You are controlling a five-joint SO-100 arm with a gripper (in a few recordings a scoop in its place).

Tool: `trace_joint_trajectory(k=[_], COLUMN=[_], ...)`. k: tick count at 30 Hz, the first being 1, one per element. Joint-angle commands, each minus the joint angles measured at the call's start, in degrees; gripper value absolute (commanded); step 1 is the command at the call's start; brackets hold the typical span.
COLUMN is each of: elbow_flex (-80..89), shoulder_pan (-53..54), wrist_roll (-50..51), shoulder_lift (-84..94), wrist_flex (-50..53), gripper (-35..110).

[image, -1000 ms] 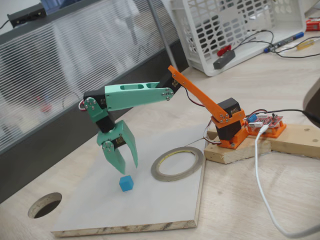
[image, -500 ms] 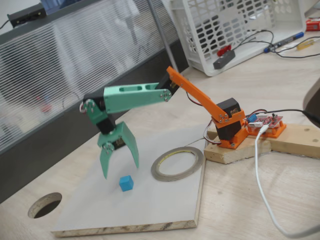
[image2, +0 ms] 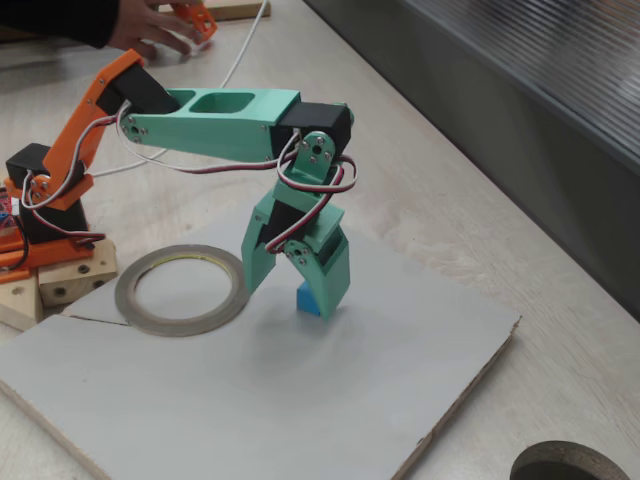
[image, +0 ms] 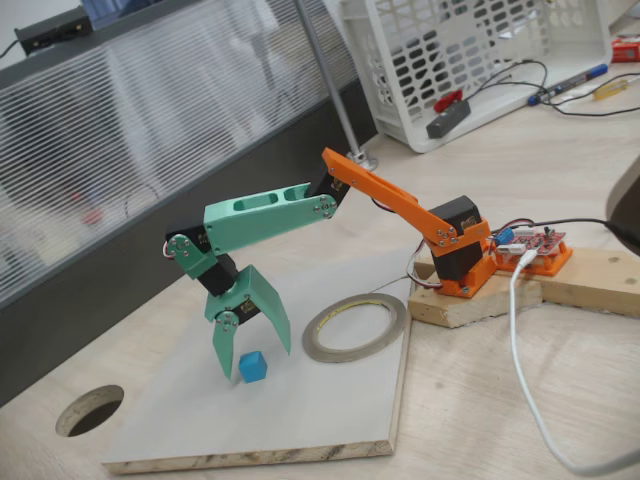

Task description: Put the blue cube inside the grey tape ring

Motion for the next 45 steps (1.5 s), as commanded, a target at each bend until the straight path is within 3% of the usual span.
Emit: trace_joint_trajectory(k=[1,16,33,45], elbow_flex=[-0.4,-0.4,-0.4,0.3], shoulder_pan=[0.1,0.0,0.1,0.1], wrist_roll=[0.6,0.3,0.4,0.7], shoulder_lift=[1.2,-0.4,0.4,0.7], wrist_flex=[1.6,-6.5,-12.4,-14.5], gripper=[65,63,14,9])
